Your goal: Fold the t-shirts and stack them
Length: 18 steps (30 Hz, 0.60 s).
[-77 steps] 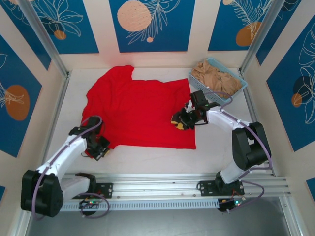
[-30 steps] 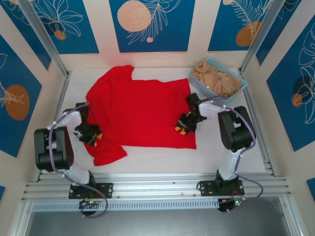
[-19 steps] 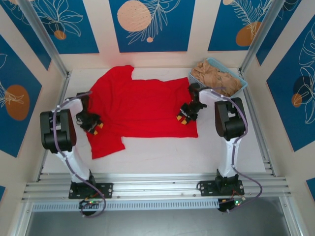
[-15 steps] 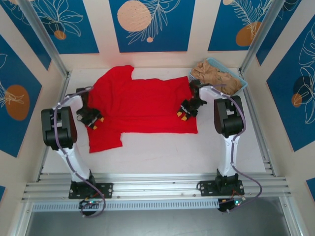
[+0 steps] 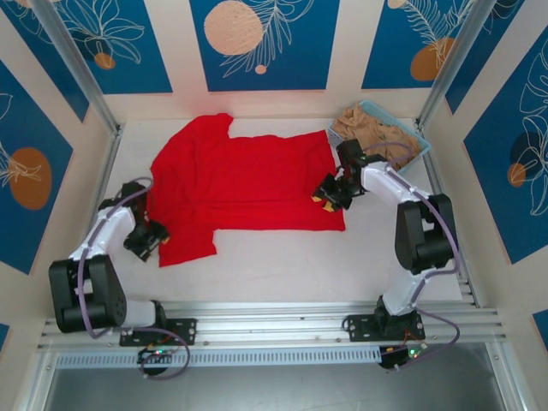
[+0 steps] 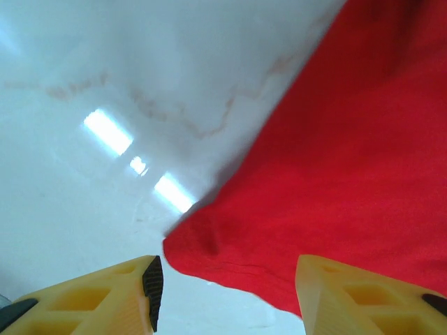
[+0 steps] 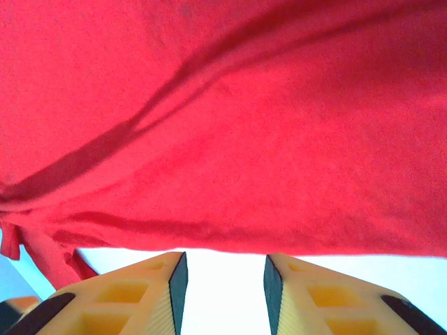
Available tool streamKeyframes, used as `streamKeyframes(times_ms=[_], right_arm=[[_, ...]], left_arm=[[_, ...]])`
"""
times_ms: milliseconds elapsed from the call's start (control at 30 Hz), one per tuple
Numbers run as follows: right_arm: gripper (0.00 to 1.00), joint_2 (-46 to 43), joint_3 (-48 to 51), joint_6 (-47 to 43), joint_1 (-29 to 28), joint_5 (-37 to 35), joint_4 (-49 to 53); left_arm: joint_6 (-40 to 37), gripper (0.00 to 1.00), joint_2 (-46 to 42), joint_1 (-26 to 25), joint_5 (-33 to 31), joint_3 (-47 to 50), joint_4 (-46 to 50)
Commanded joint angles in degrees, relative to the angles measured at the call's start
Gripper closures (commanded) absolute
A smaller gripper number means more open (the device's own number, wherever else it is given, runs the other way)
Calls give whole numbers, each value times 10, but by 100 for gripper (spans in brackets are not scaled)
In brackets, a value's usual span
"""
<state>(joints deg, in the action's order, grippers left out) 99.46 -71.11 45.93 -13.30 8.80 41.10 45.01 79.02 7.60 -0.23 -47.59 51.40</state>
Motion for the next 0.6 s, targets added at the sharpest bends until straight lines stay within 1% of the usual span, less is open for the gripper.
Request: streamKeyframes(times_ms=[0, 67, 167, 300, 333, 433, 467, 500, 567], right_arm=[[63, -16, 46, 12, 7, 7, -8], [63, -27, 63, 14, 17, 11, -10], [63, -38, 76, 14, 28, 13, -12], [63, -41, 78, 14, 37, 11, -9], [63, -42, 79, 14, 38, 10, -8], [63, -49, 86, 16, 44, 1, -3], [63, -53, 91, 18, 44, -3, -2], [63, -61, 98, 22, 48, -12, -1], [63, -73, 110, 32, 57, -28, 4]], left_arm=[[-10, 47, 9, -5, 35, 31, -19], [-12, 50, 9, -7, 40, 41, -21], [-11, 55, 16, -15, 27, 46, -11], [-15, 63, 46, -17, 25, 55, -36], [-16, 68, 56, -18, 25, 53, -42], [-16, 90, 76, -30, 19, 43, -47], [-12, 96, 72, -35, 17, 41, -44], [-5, 100, 62, -40, 19, 39, -36], [19, 100, 29, -51, 25, 37, -14]])
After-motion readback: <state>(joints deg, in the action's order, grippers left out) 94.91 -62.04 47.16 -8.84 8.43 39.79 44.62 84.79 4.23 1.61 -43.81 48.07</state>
